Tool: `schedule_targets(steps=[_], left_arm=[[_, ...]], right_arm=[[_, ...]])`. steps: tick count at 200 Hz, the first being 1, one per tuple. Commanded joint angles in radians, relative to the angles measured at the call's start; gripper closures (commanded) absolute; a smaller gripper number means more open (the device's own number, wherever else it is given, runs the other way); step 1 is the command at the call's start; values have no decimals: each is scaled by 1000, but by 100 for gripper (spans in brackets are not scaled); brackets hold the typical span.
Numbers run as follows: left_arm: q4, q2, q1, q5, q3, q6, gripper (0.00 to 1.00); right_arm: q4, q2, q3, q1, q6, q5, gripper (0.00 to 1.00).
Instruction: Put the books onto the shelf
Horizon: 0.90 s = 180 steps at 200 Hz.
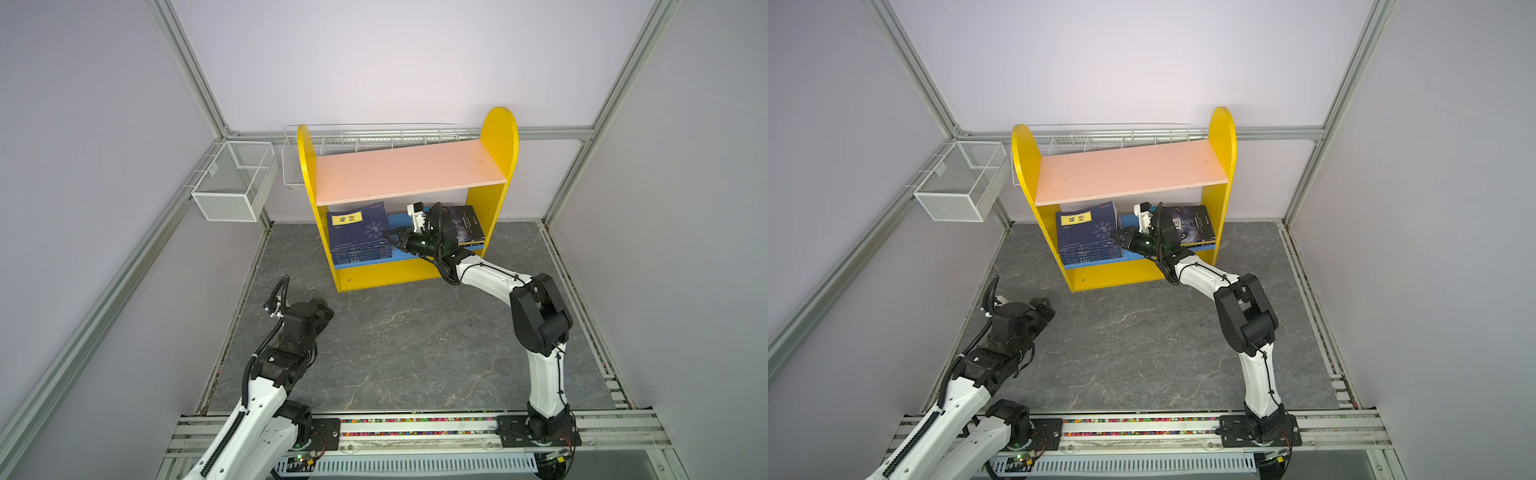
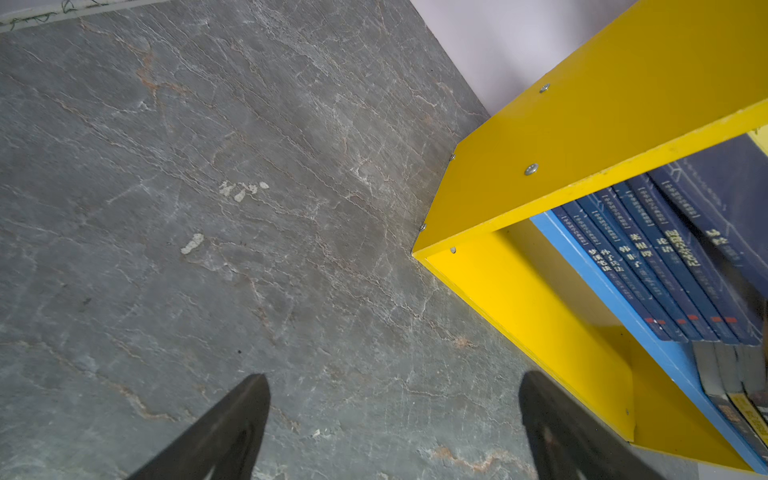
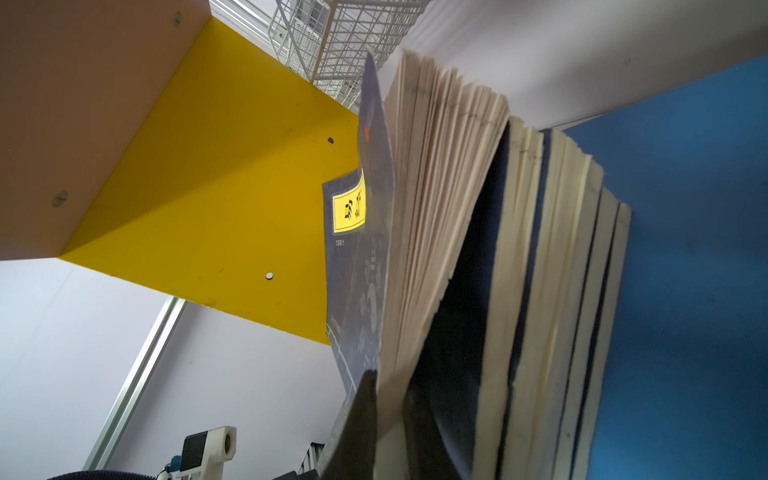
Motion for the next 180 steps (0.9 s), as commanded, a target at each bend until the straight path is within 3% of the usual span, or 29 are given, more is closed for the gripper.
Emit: schedule_targets(steps=[1,67,157,180], left_arm=[[-21,0,7,-4,-6,-19,6],[-12,1,6,6,-15,-32,6],[-4,0,7,16,-16,-36,6],[1,1,6,19,-18,-36,7]], right_arm=[[-69,14,48,30,-41,10,89],[-418,1,187,45,-251,150,67],[-607,-11,335,46,-407,282,39],[-633,-5,349,50,-424,273,38]])
